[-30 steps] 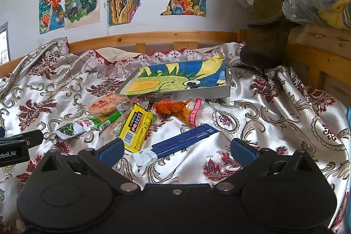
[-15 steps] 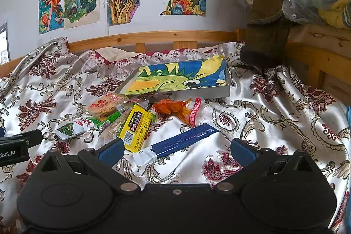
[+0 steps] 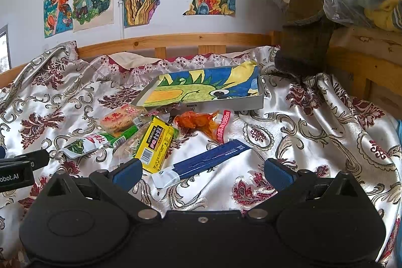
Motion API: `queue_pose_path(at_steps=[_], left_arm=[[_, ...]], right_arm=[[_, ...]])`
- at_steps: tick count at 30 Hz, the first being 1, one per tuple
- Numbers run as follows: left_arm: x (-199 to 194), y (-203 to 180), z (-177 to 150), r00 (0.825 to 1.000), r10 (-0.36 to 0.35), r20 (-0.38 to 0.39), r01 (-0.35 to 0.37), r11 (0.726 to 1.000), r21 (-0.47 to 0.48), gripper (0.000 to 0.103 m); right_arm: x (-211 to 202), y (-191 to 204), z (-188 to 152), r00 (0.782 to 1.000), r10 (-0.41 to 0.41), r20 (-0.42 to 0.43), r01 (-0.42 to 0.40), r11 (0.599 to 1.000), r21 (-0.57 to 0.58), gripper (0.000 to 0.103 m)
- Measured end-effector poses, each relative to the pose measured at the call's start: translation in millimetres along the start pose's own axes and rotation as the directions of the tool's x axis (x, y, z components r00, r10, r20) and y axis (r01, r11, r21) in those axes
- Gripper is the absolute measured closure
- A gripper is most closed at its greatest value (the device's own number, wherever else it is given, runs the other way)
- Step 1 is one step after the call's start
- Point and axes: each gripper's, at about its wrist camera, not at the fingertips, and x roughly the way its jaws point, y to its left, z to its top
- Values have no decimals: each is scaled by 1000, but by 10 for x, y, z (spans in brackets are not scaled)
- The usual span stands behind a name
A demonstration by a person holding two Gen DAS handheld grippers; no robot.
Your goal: Organize snacks
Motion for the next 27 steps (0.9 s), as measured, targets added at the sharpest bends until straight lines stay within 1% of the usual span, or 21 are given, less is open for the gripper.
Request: queue_pose_path(at_steps=[4,9,17,21,23,25,27], left_arm=[[19,-17,-25,1000,-5,-12,5,1000,1,0],[60,-21,-28,999,-14,-31,14,1000,1,0],[309,-6,58,995,-57,-76,58,998,7,0],[472,12,156,988,-111,-107,111,994,-7,0],[539,18,208,984,-142,-104,141,990,-17,0],[638,-13,278,978,-179,-111,179,984,-7,0],[734,-80,340,971,-209,-113,212,977,15,0]], right_arm=[[-16,-3,33,1000,1,-4,-1,1000,-1,1],[50,15,2,1000,9,-29,-9,1000,-4,1],[224,-18,116,991,85,-100,-87,996,-9,1],[384,-82,217,982,127,-140,-134,990,-39,1],[477,-99,256,978,133,-160,-150,984,-99,1],[554,-146,288,976,130,-173,-156,977,-143,1],[634,-227,317,969,157,-193,-183,976,-122,1]])
